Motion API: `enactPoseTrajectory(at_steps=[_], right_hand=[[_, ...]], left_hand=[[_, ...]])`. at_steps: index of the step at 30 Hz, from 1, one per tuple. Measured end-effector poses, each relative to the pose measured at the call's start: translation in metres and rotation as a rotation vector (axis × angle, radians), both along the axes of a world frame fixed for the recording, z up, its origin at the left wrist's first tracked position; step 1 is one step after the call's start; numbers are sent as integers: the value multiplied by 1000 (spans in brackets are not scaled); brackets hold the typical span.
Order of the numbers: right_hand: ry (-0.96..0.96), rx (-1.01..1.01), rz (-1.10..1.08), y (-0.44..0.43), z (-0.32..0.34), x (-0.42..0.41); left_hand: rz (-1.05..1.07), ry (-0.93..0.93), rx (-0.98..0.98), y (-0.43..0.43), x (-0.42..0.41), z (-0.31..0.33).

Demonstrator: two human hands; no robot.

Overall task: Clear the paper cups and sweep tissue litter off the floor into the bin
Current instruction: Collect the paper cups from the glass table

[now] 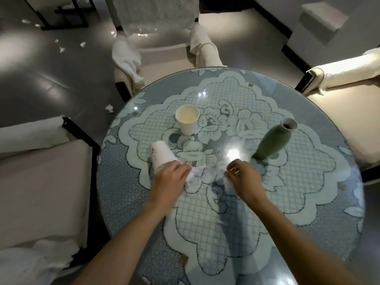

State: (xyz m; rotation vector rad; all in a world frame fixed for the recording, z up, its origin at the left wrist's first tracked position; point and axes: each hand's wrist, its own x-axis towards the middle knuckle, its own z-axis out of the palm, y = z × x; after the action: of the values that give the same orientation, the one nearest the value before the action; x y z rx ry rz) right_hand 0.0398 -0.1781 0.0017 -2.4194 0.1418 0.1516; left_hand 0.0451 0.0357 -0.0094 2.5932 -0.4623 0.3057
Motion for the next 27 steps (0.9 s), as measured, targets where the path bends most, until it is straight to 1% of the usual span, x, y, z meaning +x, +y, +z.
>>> enactPoseTrajectory(at_steps=[4, 7, 9, 10, 12, 15, 18, 20, 22, 23, 25, 27], right_hand=[[-28, -6, 66, 12, 10, 20], [-52, 8, 111, 20, 11, 31], [-70, 18, 122, 24, 13, 38], [-78, 33, 121, 25, 14, 42], [-86, 84, 107, 28, 16, 51], [-77, 184, 75, 29, 20, 61], [-62, 231, 62, 29, 18, 69], [-39, 278, 35, 29, 16, 73], [-26, 319, 14, 29, 14, 78], [-24, 334, 10, 29, 15, 81], [-37, 363, 6, 32, 18, 89], [-55, 391, 14, 37, 23, 99]], left_hand=[[39, -41, 9, 26, -11, -5], [29, -95, 76, 35, -12, -15], [24, -59, 166, 37, -7, -16], [48, -27, 167, 38, -5, -15], [73, -34, 222, 40, -2, -13], [176, -7, 131, 45, 14, -2], [111, -134, 272, 56, 25, -3], [70, -115, 275, 58, 33, -4], [48, -89, 205, 59, 40, 1], [69, -82, 172, 59, 44, 7], [194, -47, 15, 58, 55, 20], [376, 56, -140, 56, 66, 35]])
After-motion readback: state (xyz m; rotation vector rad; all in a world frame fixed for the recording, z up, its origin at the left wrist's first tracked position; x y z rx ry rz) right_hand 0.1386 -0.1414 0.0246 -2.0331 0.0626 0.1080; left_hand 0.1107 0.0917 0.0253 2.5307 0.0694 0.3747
